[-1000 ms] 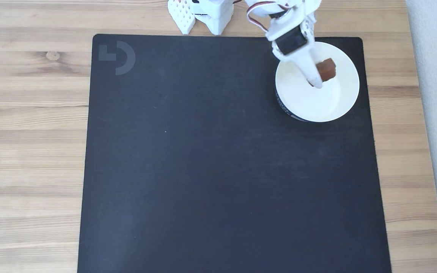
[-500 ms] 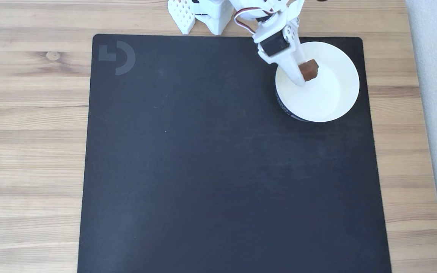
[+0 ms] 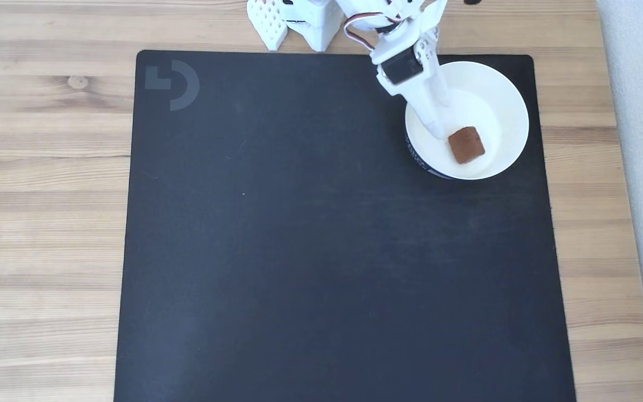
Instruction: Pick up the toy and place it on the plate
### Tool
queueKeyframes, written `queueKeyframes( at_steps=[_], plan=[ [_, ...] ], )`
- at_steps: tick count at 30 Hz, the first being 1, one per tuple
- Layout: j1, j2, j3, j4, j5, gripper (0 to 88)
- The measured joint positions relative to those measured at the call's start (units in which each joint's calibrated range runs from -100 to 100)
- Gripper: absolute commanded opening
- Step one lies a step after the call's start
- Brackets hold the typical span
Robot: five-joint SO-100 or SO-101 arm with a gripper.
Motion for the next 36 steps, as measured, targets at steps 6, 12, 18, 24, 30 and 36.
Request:
queueKeyframes(
  at_steps=[6,12,18,24,30,36],
  plan=[
    [2.8,-5.5,0.4,-0.3,0.0,16.4],
    [9.7,-18.6,1.6,3.2,0.0,2.6],
    [19.1,-28.6,1.6,6.5,0.1,2.6],
    [32.9,-33.0,1.5,7.3,5.6,2.6],
    [48.1,-33.1,1.5,8.9,18.3,2.6],
    [52.7,-33.1,1.5,17.0,32.3,2.6]
  ],
)
